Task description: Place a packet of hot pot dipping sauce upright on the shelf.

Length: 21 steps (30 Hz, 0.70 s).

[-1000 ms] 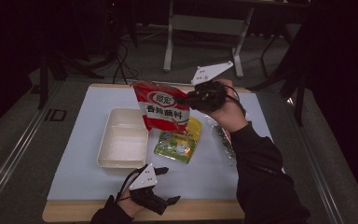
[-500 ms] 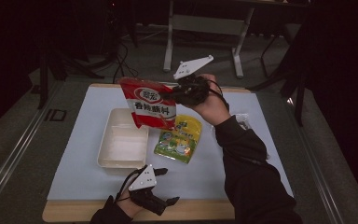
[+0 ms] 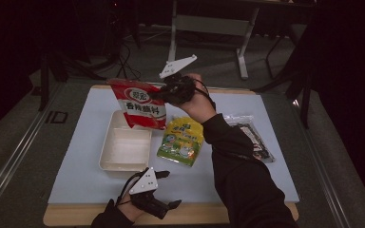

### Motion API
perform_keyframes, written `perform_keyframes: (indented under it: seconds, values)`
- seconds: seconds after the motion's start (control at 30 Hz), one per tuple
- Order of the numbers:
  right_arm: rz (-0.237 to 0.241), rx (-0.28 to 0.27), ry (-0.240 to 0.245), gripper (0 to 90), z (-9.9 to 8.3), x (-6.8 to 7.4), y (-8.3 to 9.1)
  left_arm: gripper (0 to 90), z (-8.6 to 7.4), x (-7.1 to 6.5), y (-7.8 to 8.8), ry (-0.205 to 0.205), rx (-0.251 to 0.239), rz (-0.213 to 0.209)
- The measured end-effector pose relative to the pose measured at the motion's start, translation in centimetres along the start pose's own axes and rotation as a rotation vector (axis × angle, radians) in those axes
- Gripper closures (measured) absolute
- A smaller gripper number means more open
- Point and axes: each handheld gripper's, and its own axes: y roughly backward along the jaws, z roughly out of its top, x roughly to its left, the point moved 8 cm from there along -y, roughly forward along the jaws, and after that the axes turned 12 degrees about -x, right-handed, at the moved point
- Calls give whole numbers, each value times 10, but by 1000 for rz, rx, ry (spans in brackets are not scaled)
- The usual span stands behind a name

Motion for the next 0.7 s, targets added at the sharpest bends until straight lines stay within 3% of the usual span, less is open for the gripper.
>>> perform_keyframes:
  seconds: [0.23,0.7]
  values:
    - [27,-18,-8,894,-1,-4,-23,35,-1,-1,1,-4,7,-6]
    - [5,-16,-21,894,-17,-17,-62,35,-1,0,3,-2,2,-4]
